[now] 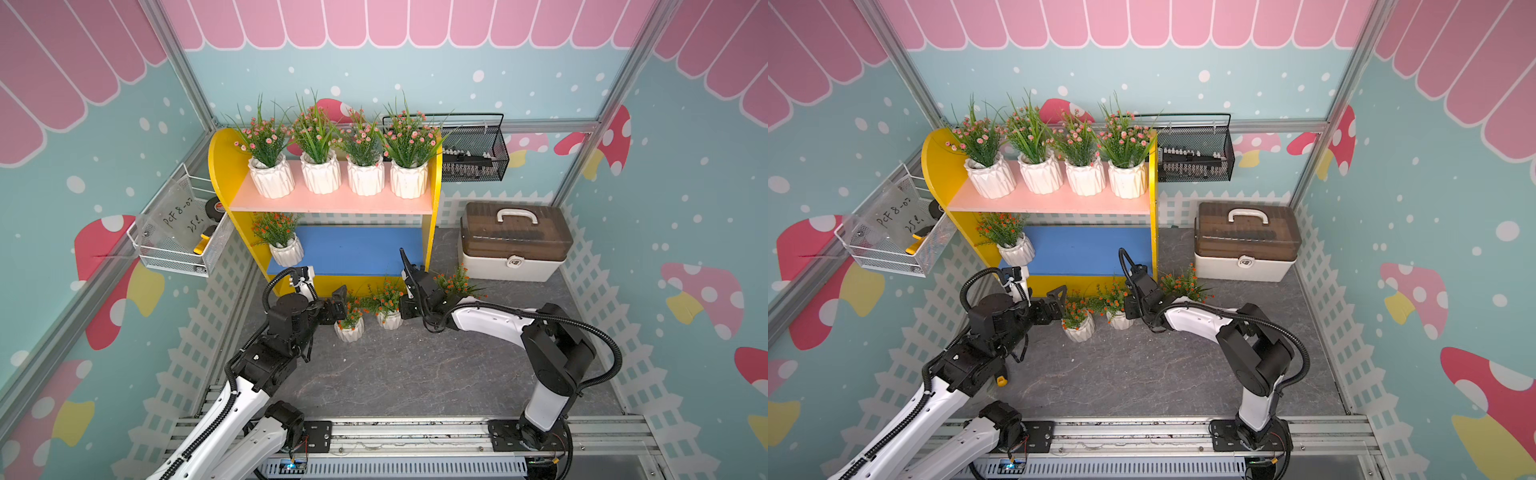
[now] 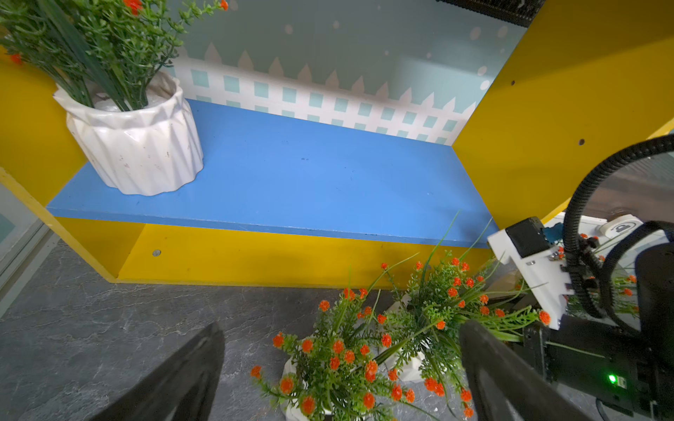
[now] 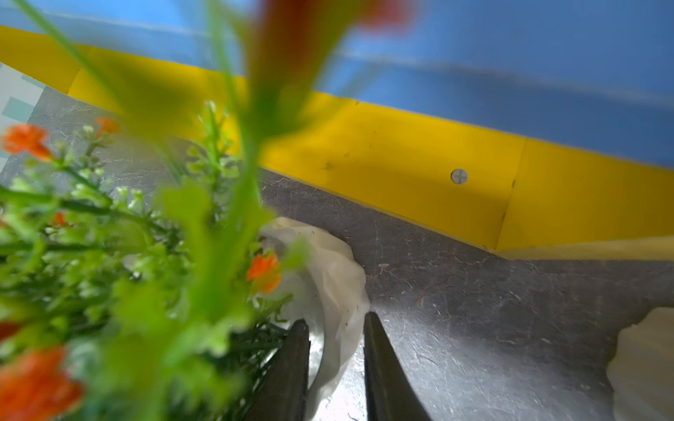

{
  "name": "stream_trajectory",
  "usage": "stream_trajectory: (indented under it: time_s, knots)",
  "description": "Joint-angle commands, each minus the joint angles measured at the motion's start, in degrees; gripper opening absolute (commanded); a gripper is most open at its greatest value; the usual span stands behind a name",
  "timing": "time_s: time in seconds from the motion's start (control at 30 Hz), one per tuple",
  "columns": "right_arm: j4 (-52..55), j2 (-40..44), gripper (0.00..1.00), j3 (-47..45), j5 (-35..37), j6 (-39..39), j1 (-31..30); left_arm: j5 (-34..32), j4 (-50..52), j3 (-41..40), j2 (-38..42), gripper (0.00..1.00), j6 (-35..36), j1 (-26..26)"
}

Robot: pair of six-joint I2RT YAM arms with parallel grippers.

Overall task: Place the baby's breath potted plants on the rack by color
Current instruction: Pick up the baby's breath potted plant from the center of the board.

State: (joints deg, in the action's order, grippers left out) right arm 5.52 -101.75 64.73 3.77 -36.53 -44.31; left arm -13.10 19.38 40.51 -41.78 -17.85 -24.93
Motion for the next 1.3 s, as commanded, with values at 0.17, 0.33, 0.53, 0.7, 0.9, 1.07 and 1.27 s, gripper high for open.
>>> stream_trajectory:
  time_s: [0.17, 0.33, 0.53, 0.7, 0.9, 1.07, 1.27]
  knots:
    - [7.3, -4.2, 0.24, 4.5, 1.2, -0.7, -0.5, 0.0, -0.8, -0.6, 0.0, 0.98, -1.2, -0.5]
    - [8.8, -5.0, 0.17, 5.2, 0.0, 0.3, -0.5, 0.2, -1.0, -0.6, -0.1, 0.98, -1.2, -0.6]
    - [10.6, -2.3, 0.07, 3.9, -0.5, 2.3, -0.6, 1.6, -1.7, -0.7, -0.4, 0.98, -1.3, -1.2]
    - [12.1, 2.4, 0.03, 0.6, -1.2, 3.7, -0.5, 2.8, -3.0, -1.1, -0.9, 0.99, -0.6, -2.5]
    - [14.8, 10.0, 0.01, -5.5, -1.1, 4.3, -0.5, 4.3, -5.3, -1.8, -0.9, 0.99, 0.6, -4.5]
    - [16.9, 17.1, 0.00, -11.2, -0.4, 4.1, -0.5, 6.0, -7.3, -2.1, -1.2, 0.99, 1.6, -6.0]
    - [19.2, 23.4, 0.01, -17.4, 0.9, 2.5, -0.5, 8.8, -10.3, -2.3, -2.4, 0.99, 2.8, -8.2]
